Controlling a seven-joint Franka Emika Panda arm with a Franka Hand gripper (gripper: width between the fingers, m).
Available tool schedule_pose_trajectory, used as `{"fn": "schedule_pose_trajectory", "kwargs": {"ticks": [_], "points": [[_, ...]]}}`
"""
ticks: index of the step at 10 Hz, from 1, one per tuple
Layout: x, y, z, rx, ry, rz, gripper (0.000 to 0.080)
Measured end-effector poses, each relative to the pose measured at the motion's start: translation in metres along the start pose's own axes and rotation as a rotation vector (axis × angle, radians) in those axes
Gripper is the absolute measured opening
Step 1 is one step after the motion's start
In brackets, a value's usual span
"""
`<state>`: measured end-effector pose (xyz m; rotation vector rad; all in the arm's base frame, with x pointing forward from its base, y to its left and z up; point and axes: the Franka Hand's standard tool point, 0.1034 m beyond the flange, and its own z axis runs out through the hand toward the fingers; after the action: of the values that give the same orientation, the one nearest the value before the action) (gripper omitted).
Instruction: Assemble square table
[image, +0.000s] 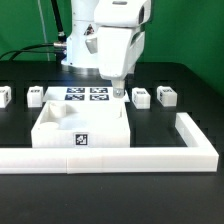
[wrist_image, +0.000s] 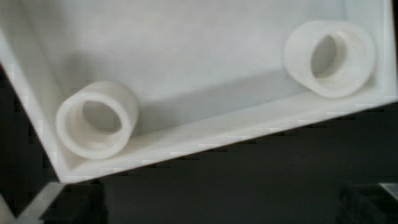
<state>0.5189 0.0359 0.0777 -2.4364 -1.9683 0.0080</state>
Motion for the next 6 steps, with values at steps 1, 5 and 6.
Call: {"fn": "schedule_pose_trajectory", "kwargs": {"ticks": [1,5,6], "points": [[-0.009,-0.006,0.003,-0.006,0.003,-0.070,0.0650],[-0.029,-0.025,0.018,-0.020,0.002,-0.170,0.0649],[-0.029,-0.024,0.018,-0.021,0.002,-0.170,0.0649]]}}
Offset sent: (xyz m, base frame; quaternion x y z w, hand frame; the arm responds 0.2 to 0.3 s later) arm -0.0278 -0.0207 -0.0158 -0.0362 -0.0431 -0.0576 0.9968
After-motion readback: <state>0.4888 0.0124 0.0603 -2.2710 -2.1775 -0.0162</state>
